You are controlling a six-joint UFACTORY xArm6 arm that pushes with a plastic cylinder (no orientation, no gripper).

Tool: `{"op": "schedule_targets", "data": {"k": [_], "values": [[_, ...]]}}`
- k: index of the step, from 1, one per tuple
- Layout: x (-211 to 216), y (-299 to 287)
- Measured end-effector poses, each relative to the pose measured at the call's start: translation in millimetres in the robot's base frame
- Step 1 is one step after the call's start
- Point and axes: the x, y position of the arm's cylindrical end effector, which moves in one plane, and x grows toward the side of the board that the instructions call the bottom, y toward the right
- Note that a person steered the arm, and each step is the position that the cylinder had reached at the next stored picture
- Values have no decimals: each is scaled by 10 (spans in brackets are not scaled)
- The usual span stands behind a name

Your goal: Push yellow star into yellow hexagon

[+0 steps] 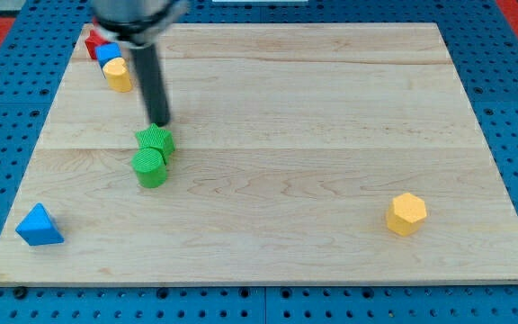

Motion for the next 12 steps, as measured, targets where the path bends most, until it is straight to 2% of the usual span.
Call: {"op": "schedule_targets", "data": {"k": [1, 3, 6, 8, 10, 11, 12], "values": [[-218, -755], [-1017, -1088], [-995, -185], [-807, -349], [-675, 233], [-595, -34], [-447, 190]]}}
